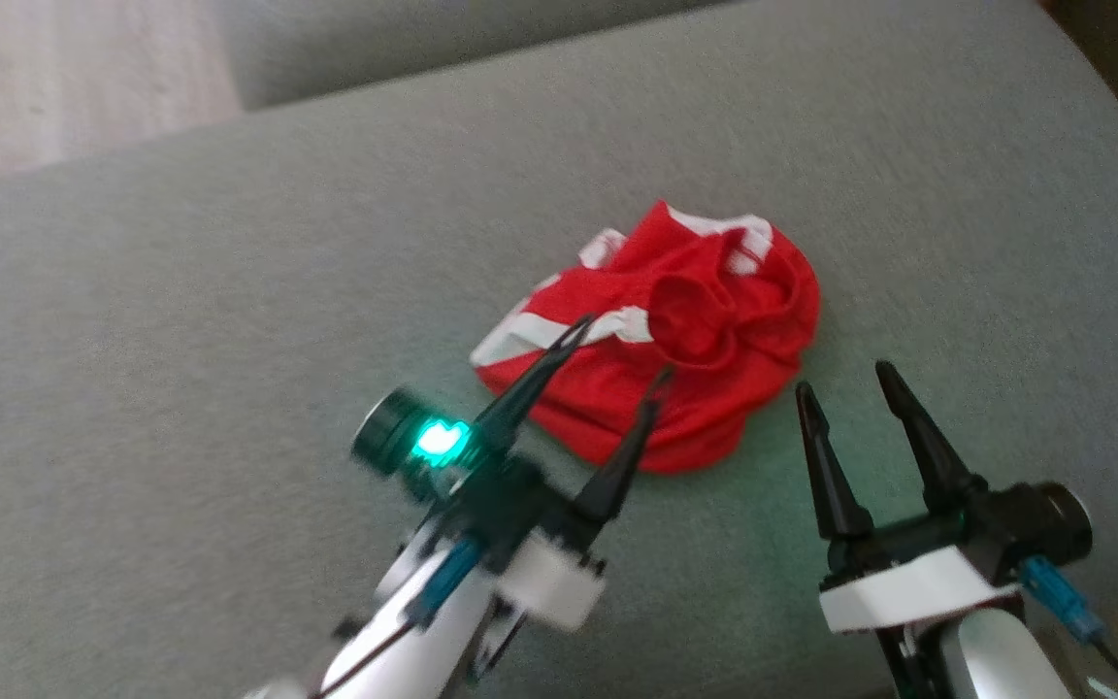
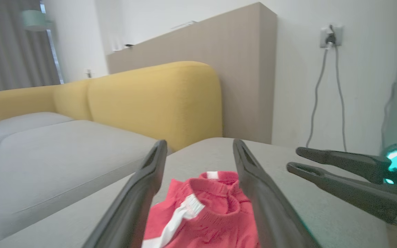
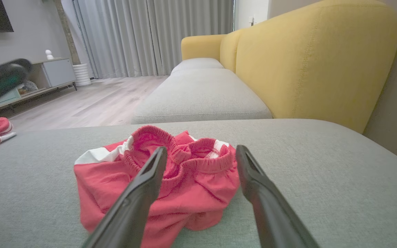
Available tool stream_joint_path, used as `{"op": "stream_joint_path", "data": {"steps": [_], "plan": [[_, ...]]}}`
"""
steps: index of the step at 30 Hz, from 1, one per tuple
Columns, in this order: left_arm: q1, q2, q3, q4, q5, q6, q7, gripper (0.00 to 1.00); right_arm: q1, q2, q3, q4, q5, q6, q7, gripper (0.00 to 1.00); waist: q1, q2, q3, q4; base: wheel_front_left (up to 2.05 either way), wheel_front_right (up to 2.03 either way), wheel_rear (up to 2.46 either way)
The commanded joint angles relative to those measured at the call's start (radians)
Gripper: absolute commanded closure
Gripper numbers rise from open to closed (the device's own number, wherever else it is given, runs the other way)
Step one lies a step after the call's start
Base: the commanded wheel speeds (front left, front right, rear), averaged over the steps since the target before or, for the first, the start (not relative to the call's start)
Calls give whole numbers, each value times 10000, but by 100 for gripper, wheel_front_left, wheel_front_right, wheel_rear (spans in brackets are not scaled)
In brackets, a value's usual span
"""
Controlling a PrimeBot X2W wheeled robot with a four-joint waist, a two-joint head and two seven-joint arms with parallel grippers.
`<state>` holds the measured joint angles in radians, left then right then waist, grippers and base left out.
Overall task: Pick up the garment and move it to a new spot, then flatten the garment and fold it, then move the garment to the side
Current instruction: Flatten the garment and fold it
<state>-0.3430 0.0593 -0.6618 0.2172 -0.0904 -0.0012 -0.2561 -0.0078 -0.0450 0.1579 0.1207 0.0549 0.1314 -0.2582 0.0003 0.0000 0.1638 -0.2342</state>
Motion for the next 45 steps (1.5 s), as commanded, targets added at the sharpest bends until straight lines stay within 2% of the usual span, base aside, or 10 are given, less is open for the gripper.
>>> {"op": "stream_joint_path", "data": {"steps": [1,7,11,14,18,19,20,26,39,45], "plan": [[-561,-91,54,-84,-80,-21,-56,0,-288,-53,263,-327,96,-7,-36,0,-3,0,814,-756,0,0,0],[-3242,-91,-1858,1841,-1086,179,684,0,-769,-53,351,-392,368,-7,-36,0,-3,0,1663,-1600,0,0,0],[-4610,-91,-2836,2974,-1444,716,1341,0,-893,-53,442,-390,570,-7,-36,0,-3,0,2094,-2037,0,0,0],[-5456,-91,-3524,4013,-1367,1200,2137,0,-960,-53,551,-374,712,-7,-36,0,-3,0,2327,-2303,0,0,0],[-6035,-91,-4312,5126,-1608,1236,3513,0,-972,-53,594,-361,869,-7,-36,0,-3,0,2415,-2468,0,0,0],[-6126,-91,-4468,5323,-1655,1212,3695,23,-965,-53,614,-355,889,-7,-36,0,-3,0,2400,-2496,0,0,0],[-6188,-91,-4579,5437,-1728,1178,3737,100,-959,-53,628,-347,908,-7,-36,0,-3,0,2376,-2517,0,0,0],[-6423,-91,-4940,5265,-2342,1052,2653,100,-904,-53,565,-270,918,-7,-36,0,-3,0,1932,-2438,0,0,0],[-8259,-91,-4487,2970,-3672,2381,117,100,-415,-53,265,-163,189,-7,-36,0,-3,0,500,-1213,0,0,0],[-6596,178,-4950,2146,-4147,1915,-29,100,-229,-53,-356,-315,-88,-7,-36,0,-3,0,582,-144,0,0,0]]}}
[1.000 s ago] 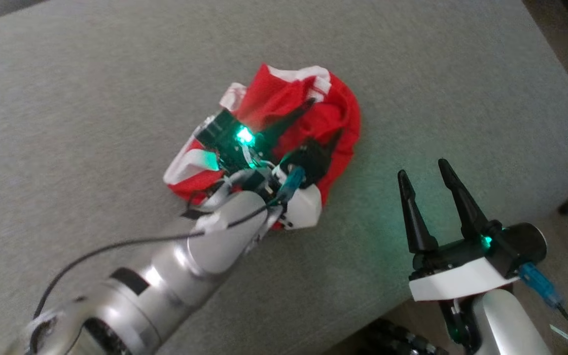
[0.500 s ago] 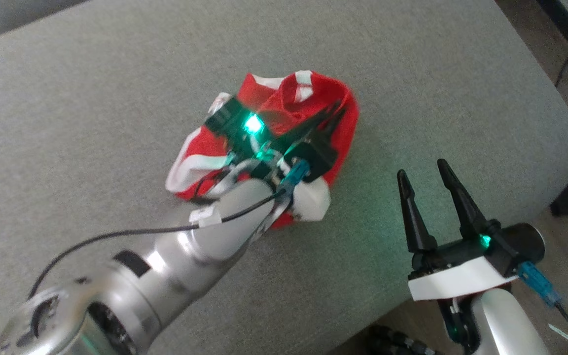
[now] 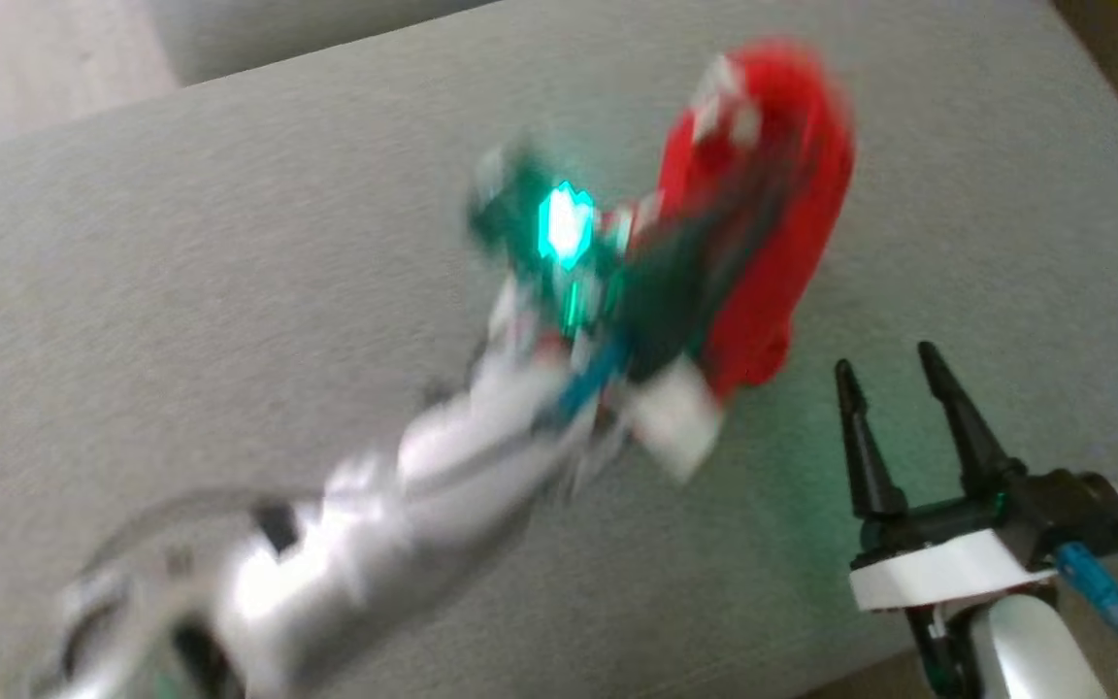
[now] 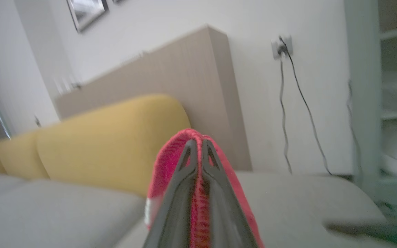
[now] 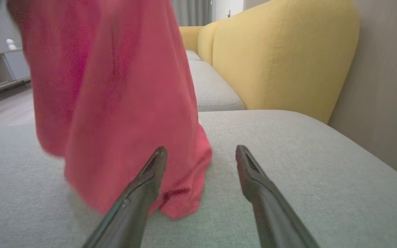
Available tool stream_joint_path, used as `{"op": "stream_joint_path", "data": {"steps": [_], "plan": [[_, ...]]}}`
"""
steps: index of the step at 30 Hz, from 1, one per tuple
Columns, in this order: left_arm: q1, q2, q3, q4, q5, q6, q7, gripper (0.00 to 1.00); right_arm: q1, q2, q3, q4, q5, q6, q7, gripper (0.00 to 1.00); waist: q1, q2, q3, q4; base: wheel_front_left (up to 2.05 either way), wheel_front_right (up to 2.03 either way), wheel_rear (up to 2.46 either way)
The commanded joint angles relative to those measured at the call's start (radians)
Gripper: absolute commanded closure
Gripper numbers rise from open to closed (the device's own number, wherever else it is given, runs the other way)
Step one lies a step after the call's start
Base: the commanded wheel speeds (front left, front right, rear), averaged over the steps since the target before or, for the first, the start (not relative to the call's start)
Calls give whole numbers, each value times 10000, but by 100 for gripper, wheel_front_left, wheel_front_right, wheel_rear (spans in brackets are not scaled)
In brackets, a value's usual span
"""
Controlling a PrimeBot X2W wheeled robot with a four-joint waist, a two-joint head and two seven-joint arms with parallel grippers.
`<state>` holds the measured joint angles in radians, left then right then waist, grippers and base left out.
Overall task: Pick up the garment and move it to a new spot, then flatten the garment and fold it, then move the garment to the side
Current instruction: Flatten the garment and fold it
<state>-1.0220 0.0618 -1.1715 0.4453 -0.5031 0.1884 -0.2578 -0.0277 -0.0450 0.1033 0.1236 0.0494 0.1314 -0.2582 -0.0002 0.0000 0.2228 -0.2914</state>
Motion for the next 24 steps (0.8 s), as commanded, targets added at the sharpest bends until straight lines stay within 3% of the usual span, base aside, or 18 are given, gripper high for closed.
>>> {"op": "stream_joint_path", "data": {"steps": [1,7,10,11,12,18,24], "plan": [[795,339,-88,-207,-173,-133,-9,100,0,-53,66,-376,-68,-7,-36,0,2,0,36,578,0,0,0],[4040,1356,-784,-322,-1261,-1064,199,100,79,-53,-561,-425,-257,-7,-36,0,2,0,102,1258,0,0,0],[4780,1583,-905,-363,-1279,-1162,368,100,102,-53,-510,-412,-299,-7,-36,0,2,0,14,1493,0,0,0],[4912,1613,-894,-417,-1308,-1067,355,29,104,-53,-532,-410,-300,-7,-36,0,2,0,-23,1563,0,0,0],[4996,1630,-840,-502,-1356,-975,335,0,104,-53,-559,-414,-267,-7,-36,0,2,0,-56,1630,0,0,0],[4870,1604,-289,-1498,-1905,-887,402,0,89,-53,-509,-412,-285,-7,-36,0,2,0,-198,1859,0,0,0],[4855,1162,1098,-2246,-4129,-1124,1171,0,-9,-53,-319,-403,-282,-7,-36,0,2,0,-151,1671,0,0,0]]}}
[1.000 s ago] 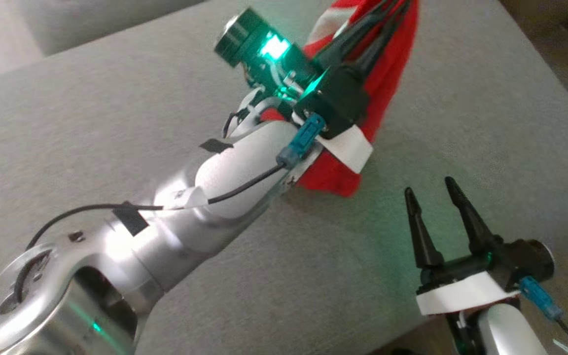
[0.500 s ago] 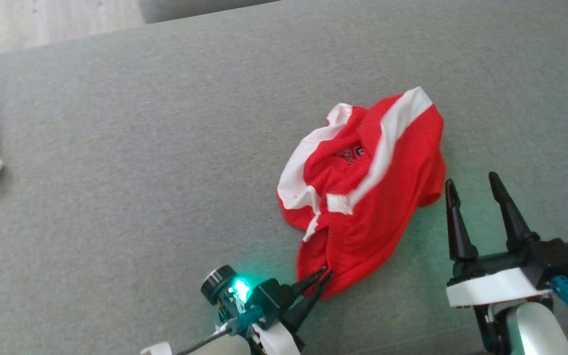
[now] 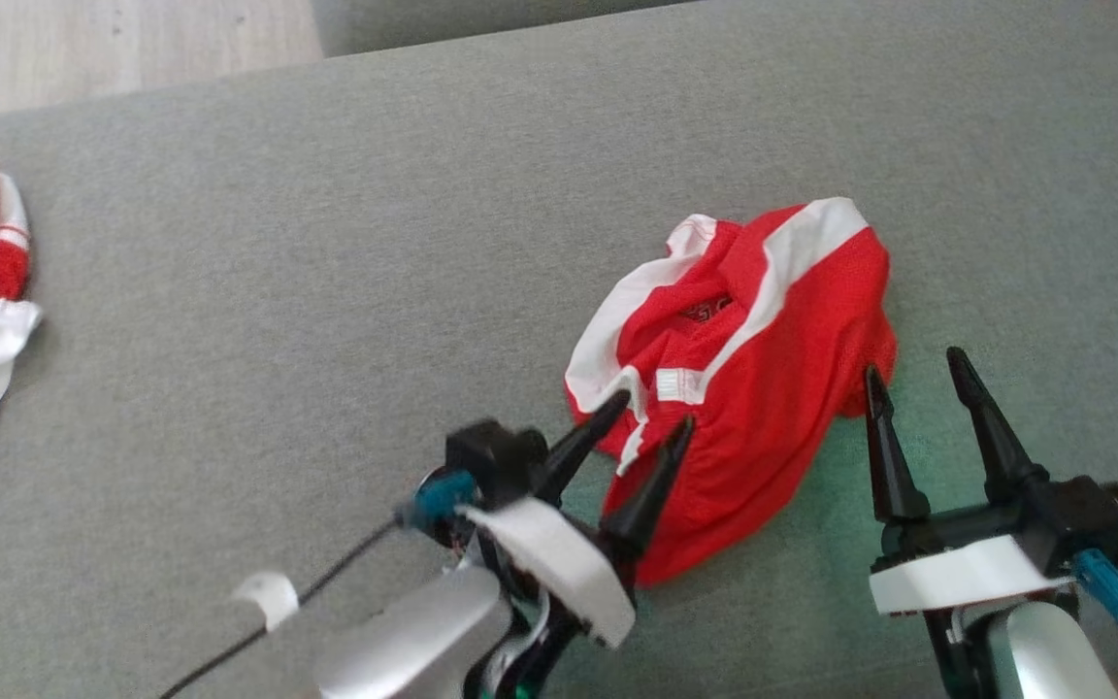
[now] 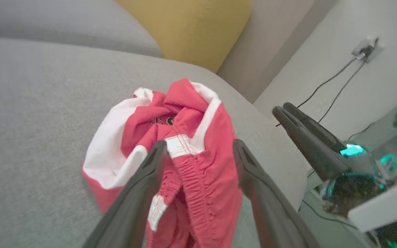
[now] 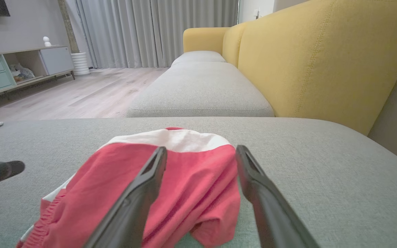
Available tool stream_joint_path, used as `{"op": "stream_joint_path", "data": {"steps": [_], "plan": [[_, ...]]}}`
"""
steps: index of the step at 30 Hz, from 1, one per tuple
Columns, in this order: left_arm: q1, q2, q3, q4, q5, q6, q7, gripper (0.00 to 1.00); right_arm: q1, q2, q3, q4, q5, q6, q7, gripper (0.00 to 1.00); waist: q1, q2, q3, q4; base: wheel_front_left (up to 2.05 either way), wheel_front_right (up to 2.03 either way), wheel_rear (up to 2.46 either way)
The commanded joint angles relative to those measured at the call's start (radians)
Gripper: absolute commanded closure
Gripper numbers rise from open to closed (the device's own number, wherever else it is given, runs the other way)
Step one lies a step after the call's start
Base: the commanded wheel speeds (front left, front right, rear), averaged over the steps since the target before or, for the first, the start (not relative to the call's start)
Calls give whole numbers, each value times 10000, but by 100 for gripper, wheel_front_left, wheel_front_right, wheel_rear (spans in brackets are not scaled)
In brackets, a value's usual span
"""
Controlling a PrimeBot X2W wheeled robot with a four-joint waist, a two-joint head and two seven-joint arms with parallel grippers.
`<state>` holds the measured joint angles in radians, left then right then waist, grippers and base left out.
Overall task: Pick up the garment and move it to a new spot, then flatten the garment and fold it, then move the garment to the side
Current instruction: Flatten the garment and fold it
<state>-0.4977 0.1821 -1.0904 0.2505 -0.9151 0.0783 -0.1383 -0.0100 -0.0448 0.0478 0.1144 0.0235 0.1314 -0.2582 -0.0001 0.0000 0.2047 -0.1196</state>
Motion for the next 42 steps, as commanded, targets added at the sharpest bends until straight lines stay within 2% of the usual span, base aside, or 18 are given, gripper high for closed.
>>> {"op": "stream_joint_path", "data": {"steps": [1,7,15,18,19,20,21,27,31,34,36,42], "plan": [[-395,-130,481,-266,-385,-51,172,0,-204,-54,257,-313,-18,-7,-36,0,1,0,59,-103,0,0,0],[-521,-668,1044,258,-2013,-470,1171,0,-316,-54,323,-335,-33,-7,-36,0,1,0,302,-441,0,0,0],[-866,-894,1392,1246,-2147,-125,1006,0,-469,-54,342,-337,13,-7,-36,0,1,0,474,-769,0,0,0],[-893,-1015,1418,1531,-2308,-253,966,0,-471,-54,293,-348,30,-7,-36,0,1,0,481,-850,0,0,0],[-896,-1042,1406,1575,-2339,-291,960,33,-463,-54,291,-347,30,-7,-36,0,1,0,476,-867,0,0,0],[-887,-1070,1370,1611,-2388,-357,994,72,-460,-54,283,-344,28,-7,-36,0,1,0,468,-883,0,0,0],[-879,-1096,1335,1638,-2443,-428,1031,100,-460,-54,271,-341,31,-7,-36,0,1,0,459,-896,0,0,0],[-986,-1181,1170,1710,-2348,-723,795,100,-448,-54,133,-374,19,-7,-36,0,1,0,422,-832,0,0,0],[-1023,-851,1029,1404,-1828,-717,385,100,-351,-54,-28,-394,36,-7,-36,0,1,0,343,-540,0,0,0],[-858,-281,1020,762,-1498,-573,119,100,-251,-54,-148,-387,131,-7,-36,0,1,0,267,-173,0,0,0],[-689,266,1053,150,-1311,-506,-24,100,-207,-54,-166,-371,156,-7,-36,0,1,0,217,76,0,0,0],[-129,1962,1352,-1634,-976,76,-128,100,-104,-54,-168,-328,192,-7,-36,0,1,0,-66,728,0,0,0]]}}
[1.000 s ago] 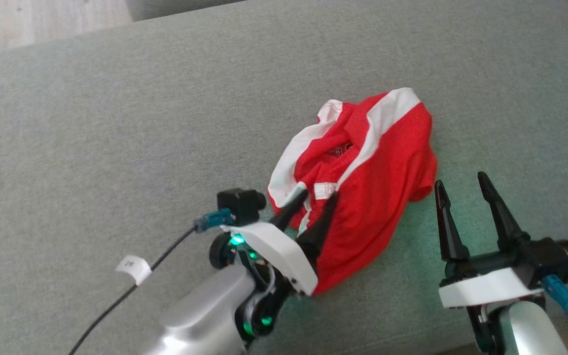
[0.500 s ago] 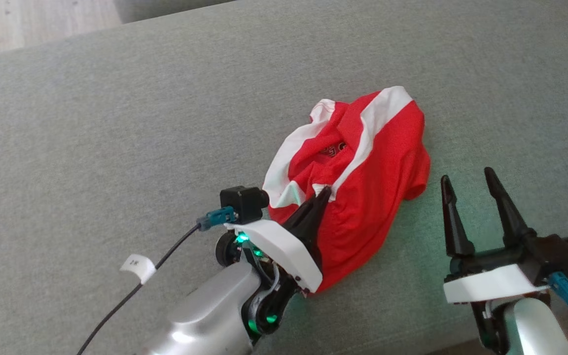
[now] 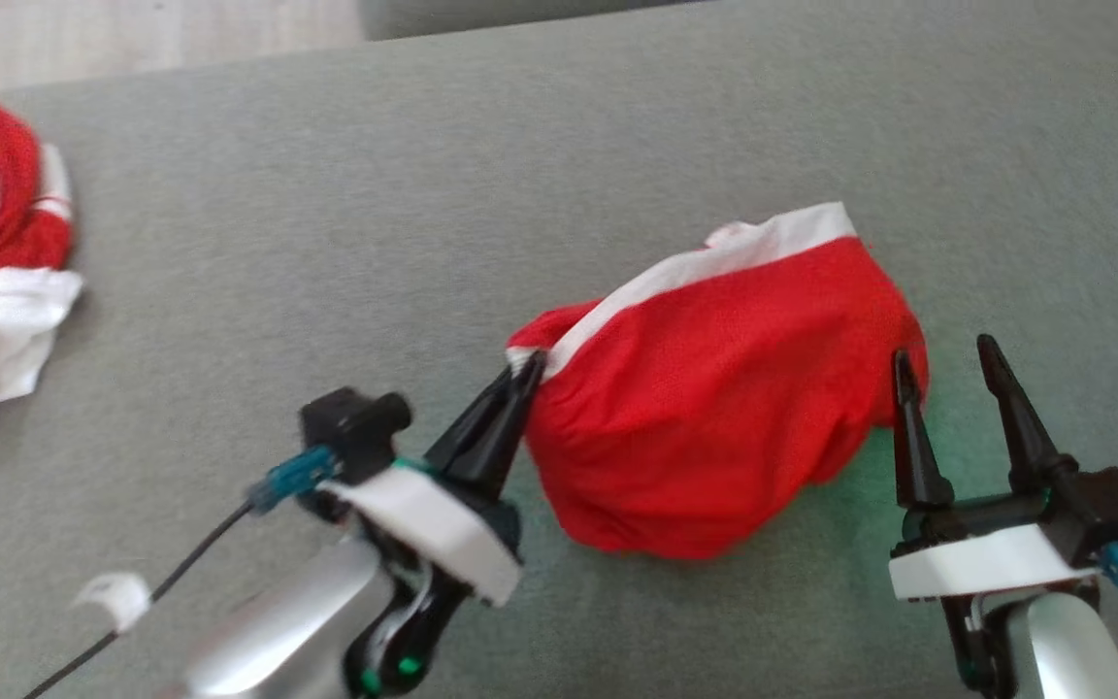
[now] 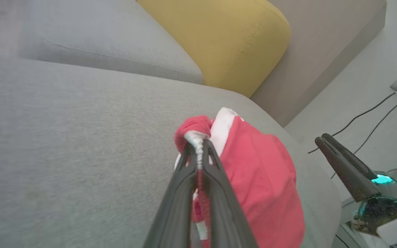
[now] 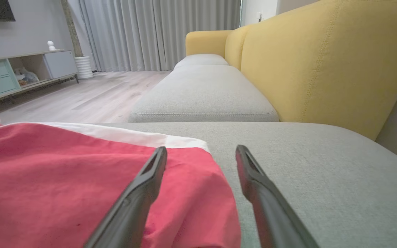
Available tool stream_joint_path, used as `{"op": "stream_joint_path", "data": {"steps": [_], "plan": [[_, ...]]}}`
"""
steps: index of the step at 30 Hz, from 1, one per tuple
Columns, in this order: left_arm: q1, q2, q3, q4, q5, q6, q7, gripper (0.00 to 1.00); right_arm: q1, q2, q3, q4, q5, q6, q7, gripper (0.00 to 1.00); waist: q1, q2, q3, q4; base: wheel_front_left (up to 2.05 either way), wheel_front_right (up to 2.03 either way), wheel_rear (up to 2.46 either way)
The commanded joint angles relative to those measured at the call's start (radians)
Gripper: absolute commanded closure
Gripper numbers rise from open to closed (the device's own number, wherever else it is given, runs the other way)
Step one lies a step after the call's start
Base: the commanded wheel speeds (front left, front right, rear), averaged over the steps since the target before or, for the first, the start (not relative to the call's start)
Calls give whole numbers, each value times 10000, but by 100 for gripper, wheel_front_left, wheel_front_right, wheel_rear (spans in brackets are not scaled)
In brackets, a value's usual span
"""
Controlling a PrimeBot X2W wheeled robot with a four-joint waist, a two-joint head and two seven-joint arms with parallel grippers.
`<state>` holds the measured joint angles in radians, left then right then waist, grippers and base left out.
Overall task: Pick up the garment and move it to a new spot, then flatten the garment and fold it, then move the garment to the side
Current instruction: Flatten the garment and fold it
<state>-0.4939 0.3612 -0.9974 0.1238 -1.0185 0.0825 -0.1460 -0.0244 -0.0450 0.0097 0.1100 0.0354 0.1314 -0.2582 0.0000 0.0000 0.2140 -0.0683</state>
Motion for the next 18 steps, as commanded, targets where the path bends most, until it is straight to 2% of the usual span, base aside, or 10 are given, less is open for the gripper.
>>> {"op": "stream_joint_path", "data": {"steps": [1,6,11,13,18], "plan": [[-102,421,463,-624,85,103,-16,100,61,-52,240,-268,61,-7,-36,0,0,0,-212,301,0,0,0],[41,1769,735,-1634,302,535,281,100,137,-52,274,-256,17,-7,-36,0,0,0,-402,684,0,0,0],[-234,3041,1118,-1924,751,839,452,100,173,-87,394,-123,210,-7,-36,0,0,0,-387,998,0,0,0],[-409,3377,1222,-1827,922,815,461,100,137,-245,586,23,306,-7,-36,0,0,0,-329,1115,0,0,0],[-759,3658,1329,-1471,1221,722,371,100,-118,-557,870,384,711,-7,-36,0,0,0,-131,1283,0,0,0]]}}
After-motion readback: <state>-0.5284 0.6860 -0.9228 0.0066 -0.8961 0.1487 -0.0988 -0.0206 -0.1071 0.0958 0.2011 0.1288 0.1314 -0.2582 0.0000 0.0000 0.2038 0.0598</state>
